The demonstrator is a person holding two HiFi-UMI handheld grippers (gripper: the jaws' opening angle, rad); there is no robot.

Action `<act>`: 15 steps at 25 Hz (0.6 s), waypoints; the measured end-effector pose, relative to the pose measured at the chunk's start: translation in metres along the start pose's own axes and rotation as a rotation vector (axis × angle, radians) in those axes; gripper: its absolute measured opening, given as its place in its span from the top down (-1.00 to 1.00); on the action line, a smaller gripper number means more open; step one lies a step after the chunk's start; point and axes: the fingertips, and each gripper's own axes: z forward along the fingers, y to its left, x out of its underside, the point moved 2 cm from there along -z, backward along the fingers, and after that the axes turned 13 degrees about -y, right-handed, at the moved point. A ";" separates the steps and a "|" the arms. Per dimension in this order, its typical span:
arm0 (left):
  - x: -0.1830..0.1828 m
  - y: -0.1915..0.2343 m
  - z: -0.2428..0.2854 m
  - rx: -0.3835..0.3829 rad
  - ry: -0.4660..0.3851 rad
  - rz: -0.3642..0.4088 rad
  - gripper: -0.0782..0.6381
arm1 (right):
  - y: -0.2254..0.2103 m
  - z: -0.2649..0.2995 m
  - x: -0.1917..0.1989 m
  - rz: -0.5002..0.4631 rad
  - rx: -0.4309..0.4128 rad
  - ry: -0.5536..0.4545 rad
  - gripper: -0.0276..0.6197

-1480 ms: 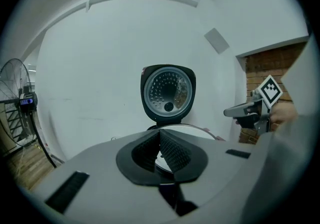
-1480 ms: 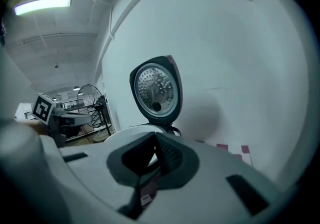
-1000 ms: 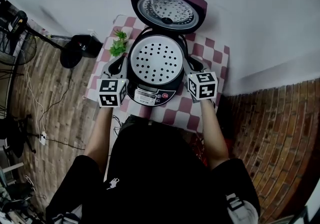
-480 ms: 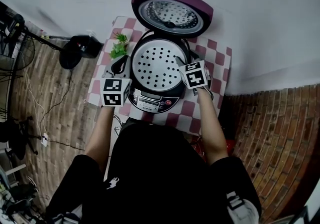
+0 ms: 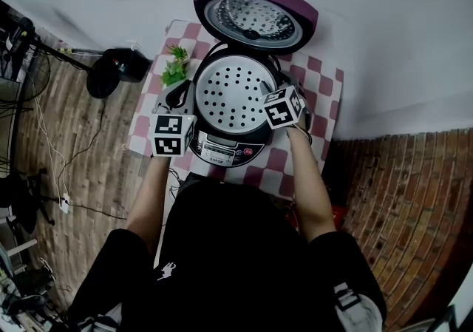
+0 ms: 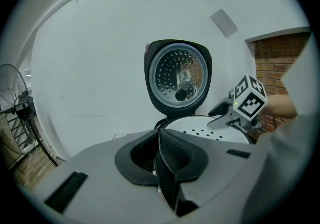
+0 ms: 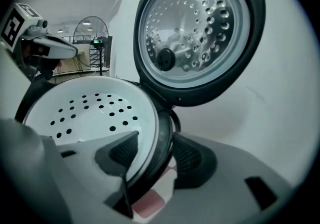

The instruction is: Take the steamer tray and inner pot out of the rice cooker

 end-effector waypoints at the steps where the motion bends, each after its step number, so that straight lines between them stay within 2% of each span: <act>1: 0.000 0.000 -0.001 -0.003 0.001 -0.001 0.74 | -0.002 0.000 -0.001 0.000 0.011 -0.007 0.31; 5: -0.001 0.002 -0.005 -0.019 -0.001 -0.003 0.74 | -0.006 -0.002 -0.007 0.023 0.007 -0.029 0.40; 10: -0.003 0.004 -0.012 -0.035 -0.005 -0.002 0.74 | -0.007 -0.010 -0.025 -0.008 0.017 -0.078 0.58; 13: -0.004 0.002 -0.016 -0.041 -0.010 -0.008 0.74 | -0.007 -0.016 -0.034 0.052 0.003 -0.122 0.75; 15: -0.006 0.001 -0.017 -0.043 -0.017 -0.007 0.74 | -0.009 -0.020 -0.038 0.122 0.003 -0.163 0.78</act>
